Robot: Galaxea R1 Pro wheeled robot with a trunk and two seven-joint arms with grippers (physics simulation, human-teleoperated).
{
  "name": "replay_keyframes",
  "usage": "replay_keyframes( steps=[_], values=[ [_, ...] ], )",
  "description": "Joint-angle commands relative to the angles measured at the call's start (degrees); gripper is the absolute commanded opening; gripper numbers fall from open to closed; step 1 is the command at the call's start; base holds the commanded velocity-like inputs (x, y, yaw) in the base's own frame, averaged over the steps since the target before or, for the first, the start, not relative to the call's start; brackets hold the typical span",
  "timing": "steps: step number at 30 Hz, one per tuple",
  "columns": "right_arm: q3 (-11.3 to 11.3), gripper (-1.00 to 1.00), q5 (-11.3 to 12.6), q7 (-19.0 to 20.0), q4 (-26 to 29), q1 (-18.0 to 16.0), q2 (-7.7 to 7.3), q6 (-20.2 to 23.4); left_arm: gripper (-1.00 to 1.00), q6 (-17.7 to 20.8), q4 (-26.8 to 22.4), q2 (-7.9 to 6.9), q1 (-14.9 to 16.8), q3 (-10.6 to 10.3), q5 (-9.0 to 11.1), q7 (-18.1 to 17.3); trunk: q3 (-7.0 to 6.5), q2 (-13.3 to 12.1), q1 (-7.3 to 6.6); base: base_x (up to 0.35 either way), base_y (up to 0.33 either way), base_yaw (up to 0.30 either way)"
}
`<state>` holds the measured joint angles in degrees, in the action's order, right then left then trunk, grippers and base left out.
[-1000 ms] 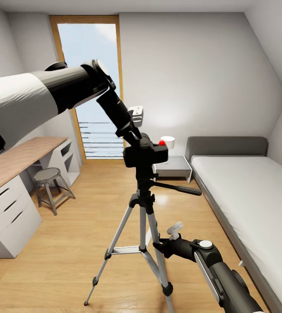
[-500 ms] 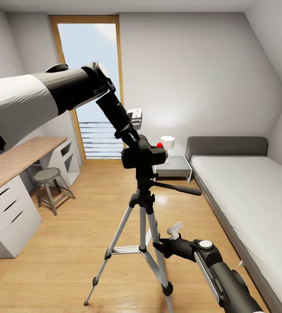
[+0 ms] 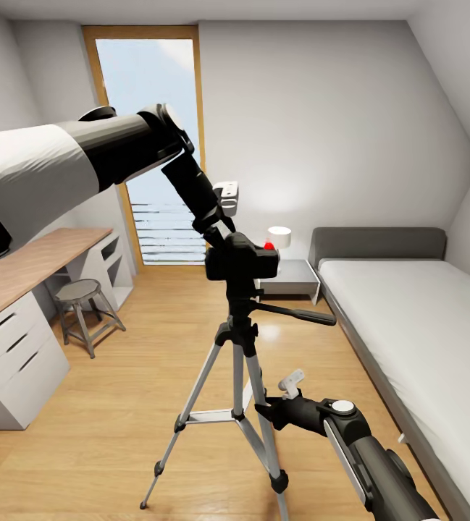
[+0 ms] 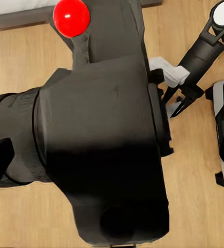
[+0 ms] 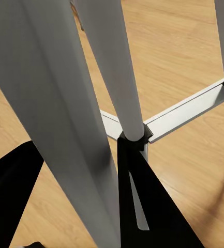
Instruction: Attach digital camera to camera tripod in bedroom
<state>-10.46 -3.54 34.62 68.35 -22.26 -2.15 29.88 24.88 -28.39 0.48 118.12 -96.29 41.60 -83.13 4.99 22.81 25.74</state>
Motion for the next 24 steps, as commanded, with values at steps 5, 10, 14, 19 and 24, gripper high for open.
replay_keyframes(
  steps=[5,10,14,19,24],
  values=[
    [0.00,-1.00,-1.64,0.32,-0.76,-0.02,-0.04,0.88,1.00,0.60,0.06,0.23,0.11,-0.39,0.43,-0.12,0.15,0.11,0.05,0.000,0.000,0.000],
    [0.00,-1.00,-1.64,0.35,-0.76,0.01,-0.04,0.88,1.00,0.60,0.08,0.40,0.11,-0.39,0.41,-0.12,0.15,0.11,0.05,0.000,0.000,0.000],
    [0.00,-1.00,-1.65,0.36,-0.76,0.02,-0.04,0.88,1.00,0.60,0.09,0.43,0.10,-0.39,0.41,-0.14,0.15,0.11,0.05,0.000,0.000,0.000],
    [0.00,-1.00,-1.65,0.36,-0.76,0.02,-0.04,0.88,1.00,0.60,-0.16,-0.01,0.15,-0.15,0.58,-0.18,0.15,0.11,0.05,0.000,0.000,0.000],
    [0.00,-1.00,-1.70,0.36,-0.76,0.02,-0.04,0.88,1.00,0.74,-0.25,-1.04,0.24,0.27,0.88,-0.25,0.15,0.11,0.05,0.000,0.000,0.000]
  ],
)
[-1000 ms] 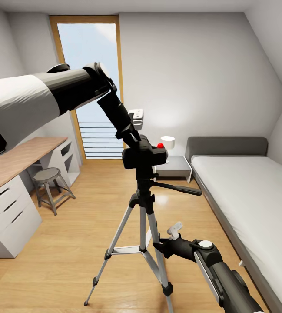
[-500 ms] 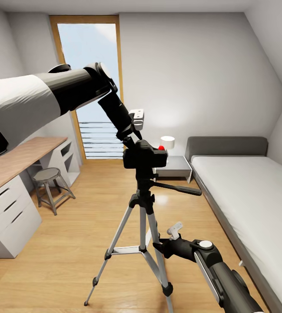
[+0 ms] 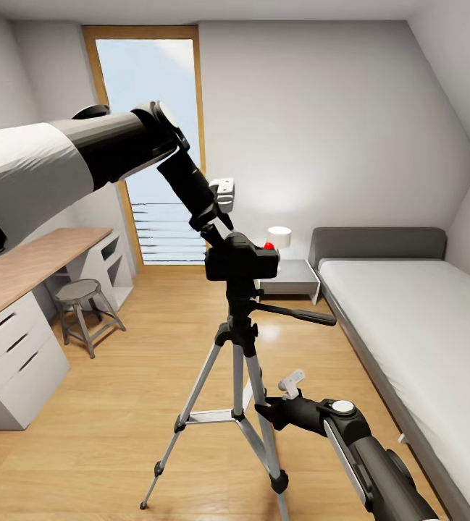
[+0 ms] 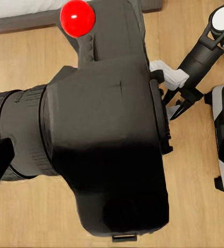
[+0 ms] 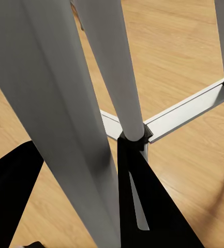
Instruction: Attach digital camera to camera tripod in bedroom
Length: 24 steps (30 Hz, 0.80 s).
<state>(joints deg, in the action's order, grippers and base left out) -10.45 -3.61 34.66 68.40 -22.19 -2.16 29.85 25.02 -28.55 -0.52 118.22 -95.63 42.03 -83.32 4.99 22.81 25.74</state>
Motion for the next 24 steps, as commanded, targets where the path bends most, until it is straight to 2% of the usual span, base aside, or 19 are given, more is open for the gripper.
replay_keyframes(
  steps=[1,4,6,9,12,15,21,24],
  values=[
    [-0.01,-1.00,-1.64,0.32,-0.81,-0.04,-0.03,0.91,1.00,0.67,-0.09,-0.44,0.16,-0.08,0.46,-0.06,0.15,0.11,0.05,0.000,0.000,0.000],
    [-0.01,-1.00,-1.65,0.32,-0.81,-0.04,-0.03,0.91,1.00,0.88,0.06,-1.94,0.19,2.29,0.68,-0.04,0.15,0.11,0.05,0.000,0.000,0.000],
    [-0.01,-1.00,-1.66,0.32,-0.81,-0.04,-0.03,0.91,1.00,1.07,0.24,-3.39,0.15,5.13,0.92,0.16,0.15,0.11,0.05,0.000,0.000,0.000],
    [-0.01,-1.00,-1.66,0.32,-0.81,-0.04,-0.03,0.91,1.00,1.42,0.51,-6.62,-0.06,10.16,1.21,0.62,0.15,0.11,0.05,0.000,0.000,0.000],
    [-0.01,-1.00,-1.66,0.29,-0.81,-0.04,-0.03,0.91,1.00,2.53,0.67,-10.49,-1.05,15.77,1.38,1.52,0.15,0.11,0.05,0.000,0.000,0.000],
    [-0.01,-1.00,-1.66,0.26,-0.81,-0.03,-0.03,0.91,1.00,3.78,0.72,-14.42,-3.28,22.05,1.38,4.03,0.15,0.11,0.05,0.000,0.000,0.000],
    [-0.01,-1.00,-1.66,0.24,-0.81,0.03,-0.03,0.91,1.00,5.30,0.70,-22.39,-9.88,34.37,1.66,9.44,0.15,0.11,0.05,0.000,0.000,0.000],
    [-0.01,-1.00,-1.66,0.23,-0.83,0.03,-0.03,0.91,1.00,5.82,0.70,-25.56,-13.87,40.25,1.68,10.57,0.15,0.11,0.05,0.000,0.000,0.000]
  ],
)
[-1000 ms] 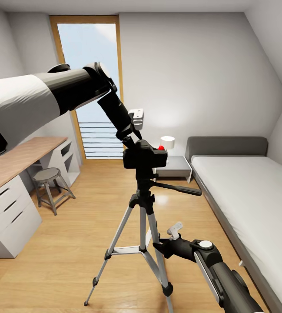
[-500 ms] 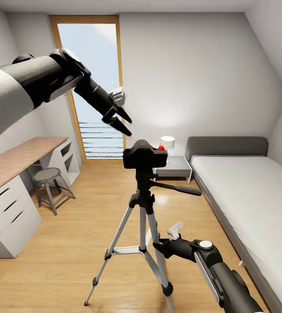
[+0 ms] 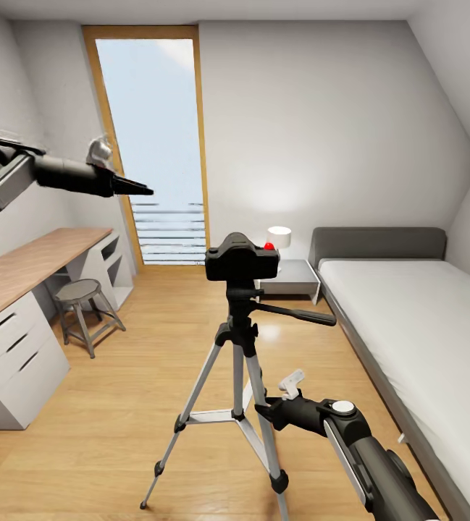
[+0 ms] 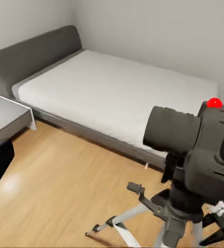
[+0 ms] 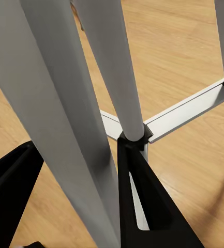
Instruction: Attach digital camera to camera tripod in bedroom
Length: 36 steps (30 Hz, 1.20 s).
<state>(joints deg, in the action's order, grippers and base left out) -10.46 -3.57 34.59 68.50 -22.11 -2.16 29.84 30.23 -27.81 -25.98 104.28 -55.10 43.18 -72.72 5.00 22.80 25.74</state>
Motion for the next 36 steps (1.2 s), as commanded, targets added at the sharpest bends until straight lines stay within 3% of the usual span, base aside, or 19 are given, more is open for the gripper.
replay_keyframes(
  steps=[1,8,11,14,15,16,17,22,36],
  values=[
    [0.00,-1.00,-1.70,0.30,-0.95,-0.04,-0.03,0.92,1.00,0.77,-0.03,-0.84,-1.46,1.63,0.50,0.24,0.14,0.12,0.05,0.000,0.000,0.000],
    [0.00,-1.00,-1.75,0.30,-0.99,-0.04,-0.03,0.92,1.00,3.56,0.08,-3.88,-13.10,14.88,0.29,1.67,0.14,0.12,0.05,0.000,0.000,0.000],
    [0.00,-1.00,-1.77,0.30,-1.03,-0.04,-0.03,0.92,1.00,4.37,-0.23,-4.41,-17.49,19.38,0.29,1.88,0.14,0.12,0.05,0.000,0.000,0.000],
    [0.00,-1.00,-1.78,0.28,-1.37,-0.05,-0.03,0.89,1.00,4.82,-0.50,-4.68,-20.66,22.56,0.35,1.93,0.14,0.12,0.05,0.000,0.000,0.000],
    [0.00,-1.00,-1.78,0.28,-1.37,-0.05,-0.03,0.89,1.00,4.82,-0.50,-4.68,-20.66,22.56,0.35,1.93,0.14,0.12,0.05,0.000,0.000,0.000],
    [-0.03,-1.00,-1.80,0.26,-1.56,-0.04,-0.03,0.87,1.00,4.98,-0.61,-4.78,-21.96,23.90,0.36,1.98,0.14,0.12,0.05,0.000,0.000,0.000],
    [-0.05,1.00,-1.81,0.25,-1.62,-0.06,-0.02,0.86,1.00,5.06,-0.64,-4.81,-22.43,24.36,0.35,1.99,0.14,0.12,0.05,0.000,0.000,0.000],
    [-0.08,1.00,-1.86,0.22,-1.81,-0.08,-0.03,0.84,1.00,5.72,-0.74,-4.86,-23.81,25.68,0.40,2.02,0.14,0.12,0.05,0.000,0.000,0.000],
    [-0.09,1.00,-1.72,0.40,-1.83,-0.10,-0.05,0.84,1.00,6.90,-0.81,-5.04,-24.28,26.29,0.53,1.77,0.14,0.12,0.05,0.000,0.000,0.000]
  ],
)
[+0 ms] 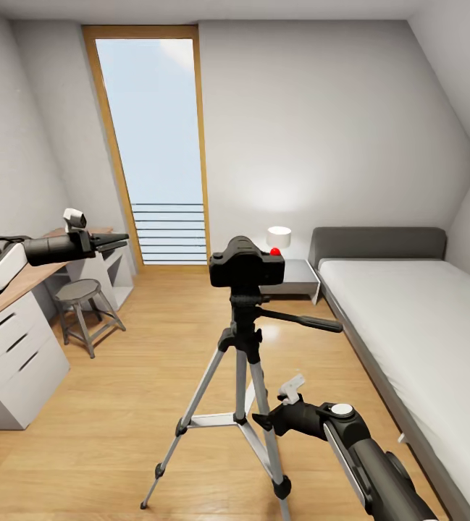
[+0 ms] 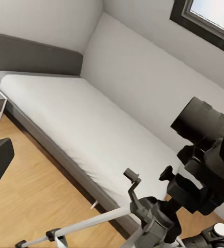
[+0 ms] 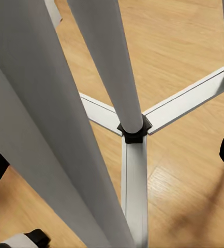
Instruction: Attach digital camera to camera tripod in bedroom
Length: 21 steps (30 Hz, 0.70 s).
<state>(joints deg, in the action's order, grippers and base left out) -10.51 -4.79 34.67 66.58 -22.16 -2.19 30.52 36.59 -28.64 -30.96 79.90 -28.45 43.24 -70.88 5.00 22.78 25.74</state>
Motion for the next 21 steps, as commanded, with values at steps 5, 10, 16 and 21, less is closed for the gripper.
replay_keyframes(
  steps=[5,10,16,21],
  values=[
    [-0.03,1.00,-0.45,0.54,0.78,0.05,-0.38,0.17,1.00,0.63,-0.01,-0.07,0.09,-0.34,0.46,-0.11,0.14,0.14,0.04,0.000,0.000,0.000],
    [0.02,1.00,-0.41,0.62,4.39,1.73,-1.18,0.20,1.00,0.62,-0.01,-0.07,-0.18,-0.42,0.43,-0.11,0.14,0.14,0.04,0.000,0.000,0.000],
    [0.38,1.00,-0.40,0.65,11.60,6.17,-1.99,0.14,1.00,0.49,0.00,-0.07,-1.81,-0.45,0.00,0.30,0.14,0.14,0.04,0.000,0.000,0.000],
    [0.85,1.00,-0.40,0.59,16.67,9.79,-2.62,0.01,1.00,-0.10,-0.05,-0.05,-5.65,-0.41,-0.02,2.67,0.14,0.14,0.04,0.000,0.000,0.000]
  ],
)
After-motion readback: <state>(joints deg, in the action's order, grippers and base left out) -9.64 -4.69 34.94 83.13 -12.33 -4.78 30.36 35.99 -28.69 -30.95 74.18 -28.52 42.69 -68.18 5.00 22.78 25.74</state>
